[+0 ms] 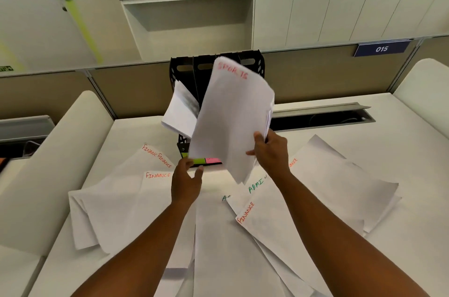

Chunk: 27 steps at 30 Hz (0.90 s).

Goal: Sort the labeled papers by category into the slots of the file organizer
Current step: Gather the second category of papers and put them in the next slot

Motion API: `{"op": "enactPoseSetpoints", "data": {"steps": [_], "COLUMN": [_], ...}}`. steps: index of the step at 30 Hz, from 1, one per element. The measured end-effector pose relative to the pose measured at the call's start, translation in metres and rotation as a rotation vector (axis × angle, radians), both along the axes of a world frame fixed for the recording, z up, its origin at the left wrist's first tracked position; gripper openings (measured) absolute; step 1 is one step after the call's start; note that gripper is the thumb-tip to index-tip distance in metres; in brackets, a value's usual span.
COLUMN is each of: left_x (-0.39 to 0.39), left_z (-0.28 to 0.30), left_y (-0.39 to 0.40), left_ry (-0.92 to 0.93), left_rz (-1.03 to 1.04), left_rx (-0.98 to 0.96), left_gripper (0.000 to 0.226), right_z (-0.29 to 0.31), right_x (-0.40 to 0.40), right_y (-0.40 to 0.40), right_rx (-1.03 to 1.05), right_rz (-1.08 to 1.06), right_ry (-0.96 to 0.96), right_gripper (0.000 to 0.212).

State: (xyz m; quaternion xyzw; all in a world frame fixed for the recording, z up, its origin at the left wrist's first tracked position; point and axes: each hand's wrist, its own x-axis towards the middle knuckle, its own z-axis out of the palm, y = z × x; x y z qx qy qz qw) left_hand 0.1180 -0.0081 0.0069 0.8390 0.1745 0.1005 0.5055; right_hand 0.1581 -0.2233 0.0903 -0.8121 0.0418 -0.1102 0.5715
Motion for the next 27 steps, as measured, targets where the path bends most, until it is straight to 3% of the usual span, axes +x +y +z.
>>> {"op": "enactPoseSetpoints", "data": {"steps": [5, 12, 17, 27], "left_x": [-0.003, 0.000, 0.003, 0.006], "left_z": [-0.022, -0.039, -0.046, -0.058], "left_y": [0.011, 0.028, 0.043, 0.078], "left_ry": [0.204, 0.363, 0.353, 0.247], "left_rz": [-0.036, -0.055, -0.037, 0.075], "left_rx": [0.098, 0.226, 0.206, 0.232], "left_gripper": [0.054, 0.062, 0.060, 0.045], "right_z": [0.028, 0.037, 0.033, 0.014], "right_x": [0.018, 0.046, 0.066, 0.106], "right_y": [0.020, 0.055, 0.080, 0.115], "right_rx": [0.125, 0.099, 0.011, -0.094], "right_rz": [-0.096, -0.118, -0.075, -0.063], "right_ry": [-0.135, -0.229, -0.209, -0.159], "right_gripper": [0.028, 0.024, 0.013, 0.010]}}
